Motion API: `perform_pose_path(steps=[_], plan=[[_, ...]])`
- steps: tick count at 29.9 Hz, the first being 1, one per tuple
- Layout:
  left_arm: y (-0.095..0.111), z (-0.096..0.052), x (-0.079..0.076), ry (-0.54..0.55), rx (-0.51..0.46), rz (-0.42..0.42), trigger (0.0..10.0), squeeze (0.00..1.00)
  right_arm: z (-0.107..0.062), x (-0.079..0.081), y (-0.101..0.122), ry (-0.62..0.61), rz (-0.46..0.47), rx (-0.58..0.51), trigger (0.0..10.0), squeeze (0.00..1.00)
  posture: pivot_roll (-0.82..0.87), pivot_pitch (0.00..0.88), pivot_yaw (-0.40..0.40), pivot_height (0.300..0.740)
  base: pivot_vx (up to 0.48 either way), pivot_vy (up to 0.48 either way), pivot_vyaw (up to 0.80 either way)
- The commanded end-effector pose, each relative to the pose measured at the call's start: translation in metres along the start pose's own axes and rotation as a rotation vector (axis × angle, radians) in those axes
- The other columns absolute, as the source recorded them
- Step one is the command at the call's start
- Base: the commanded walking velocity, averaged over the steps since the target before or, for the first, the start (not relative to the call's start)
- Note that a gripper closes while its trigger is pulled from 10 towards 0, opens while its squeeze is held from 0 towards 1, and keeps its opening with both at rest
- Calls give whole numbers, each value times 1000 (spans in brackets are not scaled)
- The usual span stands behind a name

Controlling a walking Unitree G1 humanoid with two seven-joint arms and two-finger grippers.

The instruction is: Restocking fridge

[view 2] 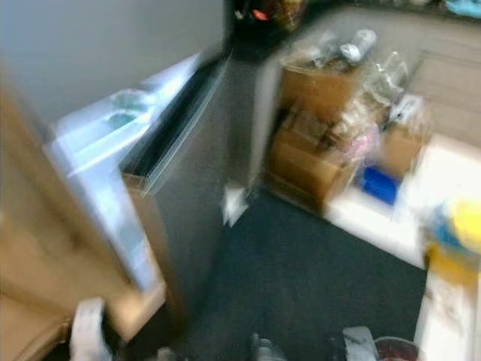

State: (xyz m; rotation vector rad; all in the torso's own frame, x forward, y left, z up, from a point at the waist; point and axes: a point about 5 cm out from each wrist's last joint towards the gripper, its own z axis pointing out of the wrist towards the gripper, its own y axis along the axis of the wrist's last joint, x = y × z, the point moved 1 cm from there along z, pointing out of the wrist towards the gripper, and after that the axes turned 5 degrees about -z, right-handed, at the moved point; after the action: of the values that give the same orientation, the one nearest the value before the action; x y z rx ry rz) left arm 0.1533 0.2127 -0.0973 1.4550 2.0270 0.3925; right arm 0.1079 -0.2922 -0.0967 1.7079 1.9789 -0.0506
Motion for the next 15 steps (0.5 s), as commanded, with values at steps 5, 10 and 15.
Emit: perform_pose_path(steps=[5, 10, 15], plan=[[-6, -2, 3, -3, 17, -24, 10000, 0, 0, 0, -1, -6, 4, -9, 10000, 0, -25, 94, 1, 740, 0, 0, 0], [-7, -2, 2, -9, 19, -29, 10000, 0, 0, 0, -1, -7, 3, -9, 10000, 0, -27, 93, -3, 740, 0, 0, 0], [-7, -2, 2, -8, 22, -30, 10000, 0, 0, 0, -1, -4, 4, -9, 10000, 0, -27, 94, -2, 740, 0, 0, 0]])
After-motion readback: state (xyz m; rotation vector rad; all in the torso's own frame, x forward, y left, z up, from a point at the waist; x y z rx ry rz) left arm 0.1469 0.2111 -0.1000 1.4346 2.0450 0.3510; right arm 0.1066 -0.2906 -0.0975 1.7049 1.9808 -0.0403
